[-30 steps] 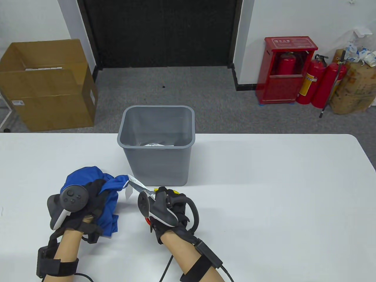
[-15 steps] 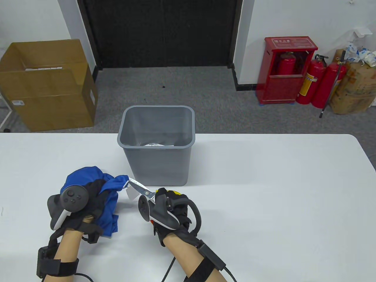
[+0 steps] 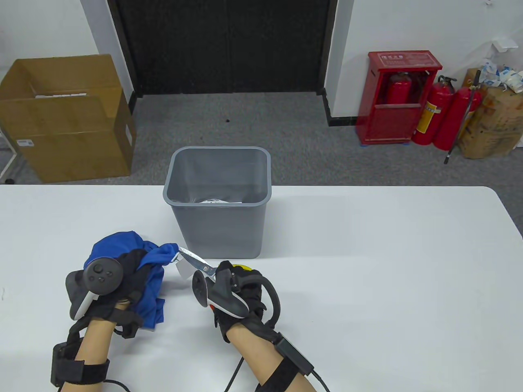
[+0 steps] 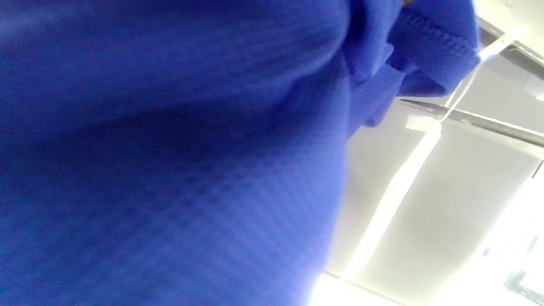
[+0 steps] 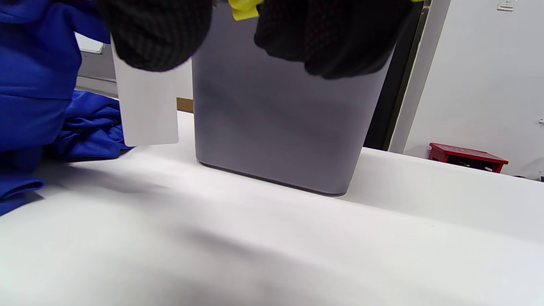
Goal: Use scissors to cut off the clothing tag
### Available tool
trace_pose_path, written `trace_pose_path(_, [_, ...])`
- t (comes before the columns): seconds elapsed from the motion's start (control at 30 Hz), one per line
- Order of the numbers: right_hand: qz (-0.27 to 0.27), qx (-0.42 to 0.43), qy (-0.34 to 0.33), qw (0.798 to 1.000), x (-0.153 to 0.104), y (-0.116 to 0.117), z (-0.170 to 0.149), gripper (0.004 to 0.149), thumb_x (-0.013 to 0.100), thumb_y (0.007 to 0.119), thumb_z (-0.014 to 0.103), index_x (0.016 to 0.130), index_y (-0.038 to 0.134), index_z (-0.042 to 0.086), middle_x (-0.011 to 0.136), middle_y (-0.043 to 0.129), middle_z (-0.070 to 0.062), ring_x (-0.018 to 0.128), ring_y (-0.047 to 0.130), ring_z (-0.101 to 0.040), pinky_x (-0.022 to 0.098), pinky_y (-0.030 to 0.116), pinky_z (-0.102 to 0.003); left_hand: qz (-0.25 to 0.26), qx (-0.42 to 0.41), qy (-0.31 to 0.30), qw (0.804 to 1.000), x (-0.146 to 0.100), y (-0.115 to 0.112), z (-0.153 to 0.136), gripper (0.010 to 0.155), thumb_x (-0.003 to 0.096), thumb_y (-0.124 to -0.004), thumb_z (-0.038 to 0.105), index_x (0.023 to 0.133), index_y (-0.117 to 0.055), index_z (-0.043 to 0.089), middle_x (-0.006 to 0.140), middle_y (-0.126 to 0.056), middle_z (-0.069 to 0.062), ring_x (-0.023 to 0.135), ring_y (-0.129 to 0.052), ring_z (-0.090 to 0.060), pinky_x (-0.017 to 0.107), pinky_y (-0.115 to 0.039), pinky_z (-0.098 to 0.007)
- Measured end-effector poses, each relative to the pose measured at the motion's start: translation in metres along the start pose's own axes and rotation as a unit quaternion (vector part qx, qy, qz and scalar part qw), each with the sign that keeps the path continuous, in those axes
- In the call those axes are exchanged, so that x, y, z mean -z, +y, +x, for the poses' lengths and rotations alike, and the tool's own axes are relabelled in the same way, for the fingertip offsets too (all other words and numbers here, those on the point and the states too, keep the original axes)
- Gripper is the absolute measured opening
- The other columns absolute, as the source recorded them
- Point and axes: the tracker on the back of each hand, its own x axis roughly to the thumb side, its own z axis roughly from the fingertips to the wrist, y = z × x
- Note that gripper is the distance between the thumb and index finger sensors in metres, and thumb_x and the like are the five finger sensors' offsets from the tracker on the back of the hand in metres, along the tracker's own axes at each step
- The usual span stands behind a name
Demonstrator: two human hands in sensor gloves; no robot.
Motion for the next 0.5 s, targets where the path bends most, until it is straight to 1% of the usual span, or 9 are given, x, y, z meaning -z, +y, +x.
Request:
trace_pose_path(0.1, [-0.013, 0.004, -0.003, 1.000, 0.000, -0.001, -0.001, 0.076, 0.037, 0.075, 0.047, 0.091, 0.045, 0.004, 0.066, 0.085, -0.007, 0.033, 0.091, -0.029, 0.031, 0.058, -0.052, 0.000, 0.000, 0.000, 1.000, 0.000, 0.000, 0.000, 0.048, 0.0590, -0.062, 0.055, 0.098, -0.073, 0.028, 0.089, -0.089, 0.001, 0.080, -0.091, -0.024, 0.075, -0.047, -0.070])
trace_pose_path(0.2, [-0.008, 0.007, 0.000, 1.000, 0.000, -0.001, -0.002, 0.076, 0.037, 0.075, 0.047, 0.091, 0.045, 0.004, 0.066, 0.084, -0.007, 0.034, 0.091, -0.028, 0.031, 0.058, -0.052, 0.000, 0.000, 0.001, 1.000, 0.000, 0.000, 0.000, 0.048, 0.0590, -0.062, 0.055, 0.098, -0.073, 0.028, 0.089, -0.089, 0.001, 0.080, -0.091, -0.024, 0.075, -0.047, -0.071])
trace_pose_path(0.37, [0.009, 0.021, 0.004, 1.000, 0.001, 0.002, -0.006, 0.079, 0.038, 0.074, 0.054, 0.091, 0.042, 0.004, 0.069, 0.081, -0.009, 0.038, 0.090, -0.029, 0.033, 0.058, -0.052, 0.001, 0.000, 0.001, 1.000, 0.000, 0.001, 0.000, 0.048, 0.0590, -0.062, 0.055, 0.098, -0.073, 0.029, 0.089, -0.089, 0.001, 0.080, -0.091, -0.024, 0.075, -0.047, -0.071])
trace_pose_path(0.43, [0.024, 0.022, 0.010, 0.999, 0.003, 0.004, -0.009, 0.080, 0.038, 0.074, 0.055, 0.091, 0.041, 0.005, 0.071, 0.080, -0.010, 0.040, 0.089, -0.030, 0.034, 0.058, -0.053, 0.001, 0.000, 0.001, 1.000, 0.000, 0.001, 0.000, 0.048, 0.0590, -0.063, 0.054, 0.098, -0.073, 0.028, 0.089, -0.089, 0.001, 0.080, -0.092, -0.024, 0.075, -0.047, -0.071])
trace_pose_path(0.5, [0.026, 0.025, 0.016, 0.999, 0.003, 0.006, -0.013, 0.081, 0.038, 0.074, 0.056, 0.091, 0.041, 0.005, 0.071, 0.080, -0.011, 0.040, 0.090, -0.030, 0.034, 0.058, -0.053, 0.001, -0.001, 0.001, 1.000, 0.000, 0.001, 0.000, 0.048, 0.0590, -0.062, 0.055, 0.098, -0.073, 0.028, 0.089, -0.089, 0.001, 0.080, -0.091, -0.024, 0.075, -0.047, -0.071])
